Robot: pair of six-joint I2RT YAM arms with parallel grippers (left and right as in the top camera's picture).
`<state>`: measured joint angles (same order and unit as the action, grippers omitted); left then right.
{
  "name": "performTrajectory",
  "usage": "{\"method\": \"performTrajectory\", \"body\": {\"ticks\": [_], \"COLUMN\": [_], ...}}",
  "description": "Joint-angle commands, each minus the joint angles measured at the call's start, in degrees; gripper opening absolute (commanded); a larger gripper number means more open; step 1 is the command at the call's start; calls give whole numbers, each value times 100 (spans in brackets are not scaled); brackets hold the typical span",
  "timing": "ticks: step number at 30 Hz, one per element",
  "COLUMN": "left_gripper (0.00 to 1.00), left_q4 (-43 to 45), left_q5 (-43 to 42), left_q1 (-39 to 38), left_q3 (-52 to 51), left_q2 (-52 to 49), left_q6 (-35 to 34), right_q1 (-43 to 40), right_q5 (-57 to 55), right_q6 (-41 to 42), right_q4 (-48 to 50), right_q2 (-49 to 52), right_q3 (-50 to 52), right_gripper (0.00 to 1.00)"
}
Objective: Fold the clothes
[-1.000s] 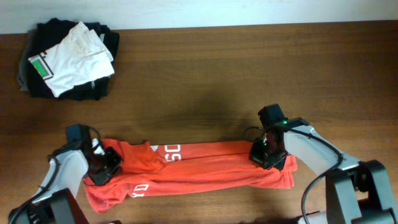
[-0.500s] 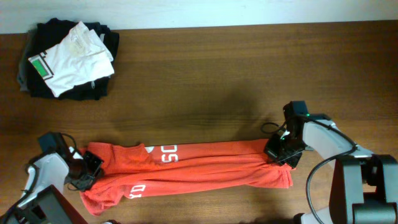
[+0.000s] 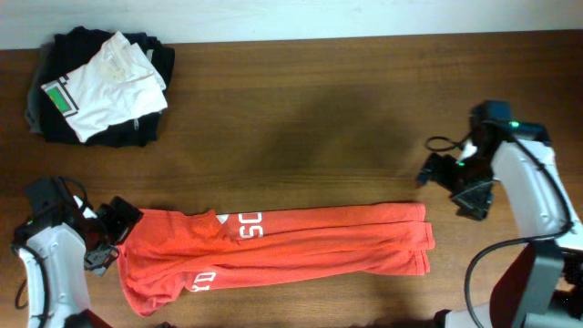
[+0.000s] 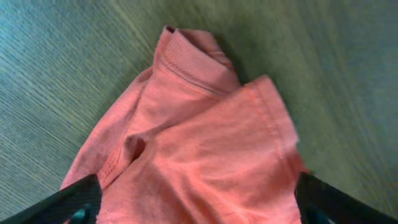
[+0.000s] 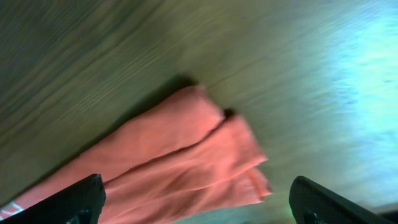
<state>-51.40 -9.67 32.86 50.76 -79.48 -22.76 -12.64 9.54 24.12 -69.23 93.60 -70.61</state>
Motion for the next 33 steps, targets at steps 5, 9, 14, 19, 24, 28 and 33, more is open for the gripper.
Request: {"method": "performTrajectory", "body": {"ticks": [5,9,14,19,24,28,33], "left_gripper": [99,99,99,99,99,99,99], "left_q4": [-20,-79,-79,-81,-181,-256,-291], "left_q5": [-304,-302,-304,-304,-328,-415,-415], "left_q1": [4,4,4,4,2,4,-101], "left_q3": [109,103,103,103,103,103,103], "left_q2": [125,125,125,125,125,125,125], "left_q6": [48,50,48,48,48,52,48], "right_q1": [-372,-372,-363,-142,-131,-136,-136], "right_q5": [717,1355,1449,1456,1464,981,-286], "right_q6": [-509,-826,-826,-756,-761,-761,-525], "right_q4": [953,1714,2116,2129,1847,1036,-328], "right_q2": [-44,-44,-44,-46,-48,-52,-66], "right_q3": [1475,2345,2981,3051,2586,1561,-199], "right_gripper": [98,99,95,4,4,4,4]}}
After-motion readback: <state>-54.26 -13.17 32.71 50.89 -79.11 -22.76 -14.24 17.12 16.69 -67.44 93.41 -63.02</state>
